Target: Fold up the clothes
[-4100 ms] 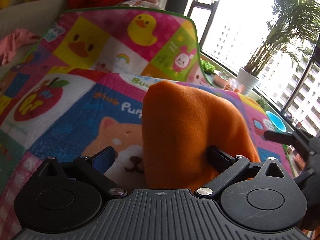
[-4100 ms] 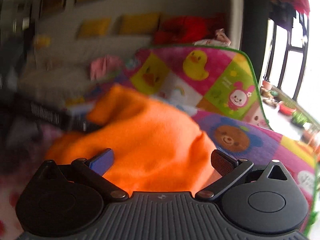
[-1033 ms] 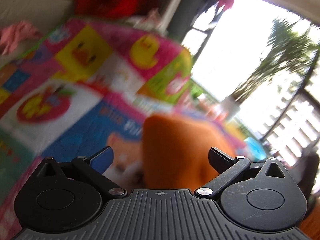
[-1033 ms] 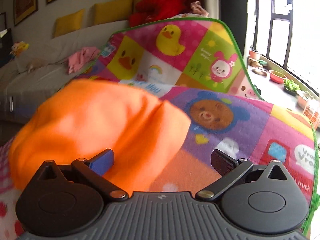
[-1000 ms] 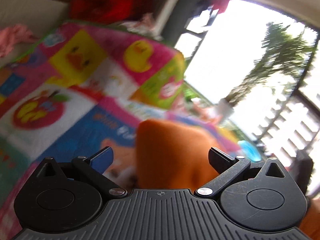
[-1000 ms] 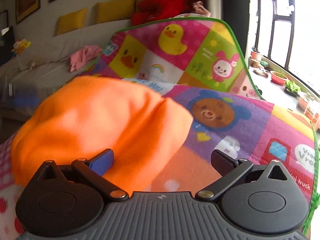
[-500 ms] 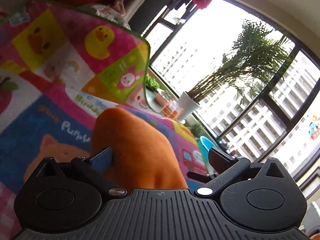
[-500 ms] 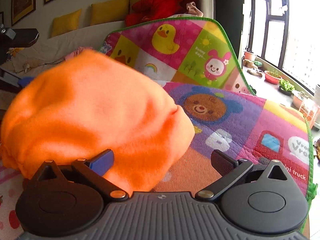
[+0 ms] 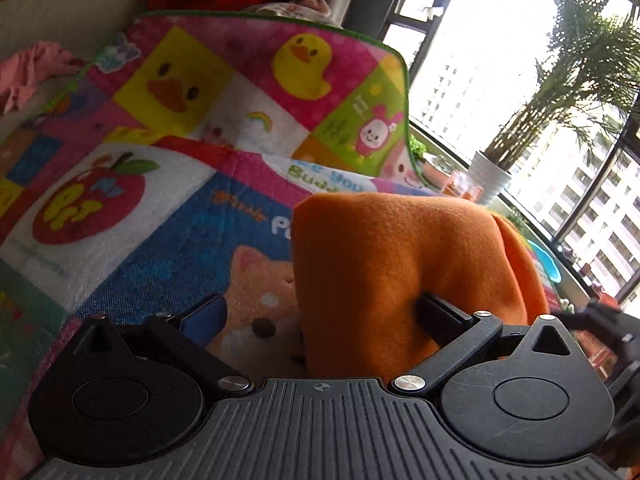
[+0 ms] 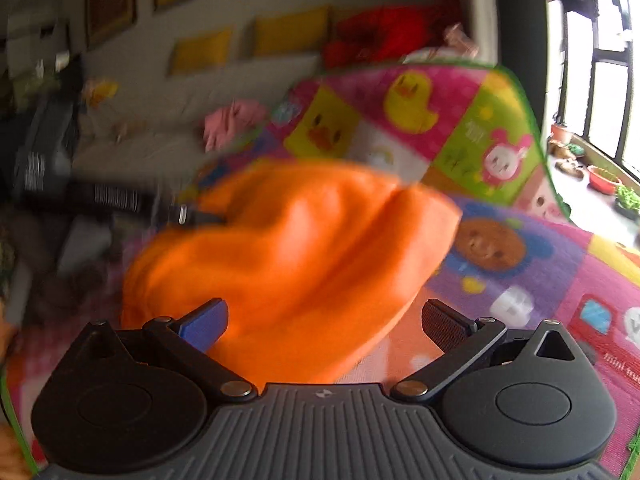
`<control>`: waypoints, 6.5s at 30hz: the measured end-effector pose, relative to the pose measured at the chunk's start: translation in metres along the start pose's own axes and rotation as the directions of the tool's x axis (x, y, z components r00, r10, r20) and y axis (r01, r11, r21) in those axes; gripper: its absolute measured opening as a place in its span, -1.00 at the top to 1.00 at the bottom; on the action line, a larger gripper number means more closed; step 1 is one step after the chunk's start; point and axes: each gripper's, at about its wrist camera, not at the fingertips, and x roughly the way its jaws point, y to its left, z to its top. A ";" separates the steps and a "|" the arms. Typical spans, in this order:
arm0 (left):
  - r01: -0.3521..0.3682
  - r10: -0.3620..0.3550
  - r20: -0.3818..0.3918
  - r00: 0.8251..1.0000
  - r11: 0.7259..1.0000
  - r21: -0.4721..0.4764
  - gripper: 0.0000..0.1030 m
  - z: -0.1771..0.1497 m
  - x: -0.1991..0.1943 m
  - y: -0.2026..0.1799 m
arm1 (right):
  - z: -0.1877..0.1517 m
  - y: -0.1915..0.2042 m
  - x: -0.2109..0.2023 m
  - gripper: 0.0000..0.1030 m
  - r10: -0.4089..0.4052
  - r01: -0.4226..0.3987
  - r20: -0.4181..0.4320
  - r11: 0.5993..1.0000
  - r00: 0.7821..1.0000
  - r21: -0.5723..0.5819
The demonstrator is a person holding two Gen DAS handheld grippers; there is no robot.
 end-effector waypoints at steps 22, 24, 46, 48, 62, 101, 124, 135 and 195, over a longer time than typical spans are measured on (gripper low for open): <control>0.213 -0.226 -0.209 0.951 0.974 -0.079 -1.00 0.020 0.073 -0.036 | 0.007 -0.038 0.041 -0.88 0.065 -0.067 0.030 0.995 0.997 0.073; 0.214 -0.230 -0.197 0.953 0.972 -0.101 -0.98 0.036 0.094 -0.038 | 0.017 -0.053 0.049 -0.88 -0.003 -0.001 0.052 0.998 0.999 0.069; -0.114 0.114 0.011 0.993 0.989 0.097 -0.99 0.113 0.113 -0.037 | 0.103 -0.153 0.058 -1.00 -0.207 0.167 0.147 0.955 0.967 0.245; -0.126 0.127 0.001 0.992 0.988 0.090 -0.99 0.113 0.125 -0.032 | 0.115 -0.168 0.084 -1.00 -0.276 0.240 0.100 0.930 0.956 0.277; -0.084 0.084 0.007 0.996 0.993 0.082 -1.00 0.106 0.139 -0.014 | 0.071 -0.125 0.090 -1.00 -0.254 0.253 0.013 0.966 0.967 0.048; -0.052 0.050 0.043 0.998 0.998 0.045 -1.00 0.015 0.088 -0.011 | 0.118 -0.075 0.017 -1.00 -0.052 0.014 0.405 0.995 0.913 0.096; 0.037 -0.033 0.077 0.997 0.998 -0.049 -1.00 0.016 0.085 0.004 | 0.062 -0.067 0.092 -1.00 -0.107 0.101 0.039 0.986 0.994 0.133; 0.025 -0.022 0.074 0.997 0.999 -0.043 -1.00 0.016 0.086 0.003 | 0.046 -0.063 0.085 -1.00 -0.136 0.119 0.116 0.982 0.984 0.146; -0.187 0.173 0.154 0.973 0.979 0.080 -1.00 -0.006 -0.005 -0.046 | 0.015 -0.053 0.018 -1.00 -0.371 0.372 0.126 0.928 0.920 0.018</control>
